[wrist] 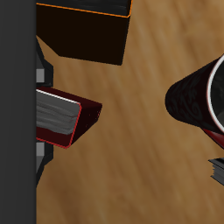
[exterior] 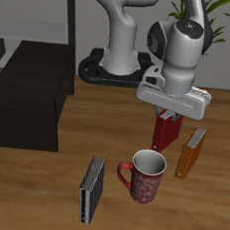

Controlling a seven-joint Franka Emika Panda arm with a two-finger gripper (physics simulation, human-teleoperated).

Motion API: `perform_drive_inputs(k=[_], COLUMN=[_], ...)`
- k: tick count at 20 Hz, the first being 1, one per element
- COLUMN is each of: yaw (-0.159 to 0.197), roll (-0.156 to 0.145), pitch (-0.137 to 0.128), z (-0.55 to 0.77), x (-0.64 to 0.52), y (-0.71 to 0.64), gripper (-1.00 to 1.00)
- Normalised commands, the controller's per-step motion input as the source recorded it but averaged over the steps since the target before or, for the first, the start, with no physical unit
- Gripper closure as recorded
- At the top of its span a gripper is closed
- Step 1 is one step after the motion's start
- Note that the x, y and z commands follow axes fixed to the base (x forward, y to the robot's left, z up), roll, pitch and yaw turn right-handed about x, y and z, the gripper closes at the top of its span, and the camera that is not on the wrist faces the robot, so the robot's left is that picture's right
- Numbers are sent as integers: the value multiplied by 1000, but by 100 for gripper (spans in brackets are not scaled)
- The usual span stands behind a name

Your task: Place the red book upright on top of the shelf

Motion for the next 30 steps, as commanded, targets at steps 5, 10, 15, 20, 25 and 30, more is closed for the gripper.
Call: perform_drive_inputs(k=[5, 10, 15, 20, 25, 30], yaw=[130, 94, 69, 94, -6, 50], roll=[99, 41, 149, -17, -32, -23], pitch=[17, -17, 47, -38, -13, -30], z=[456, 544, 640, 583, 386, 237], x=[-151, -98, -123, -153, -63, -26], y=[-218, -359, -349, -530, -533, -524], gripper=[100, 100, 100, 100, 100, 100])
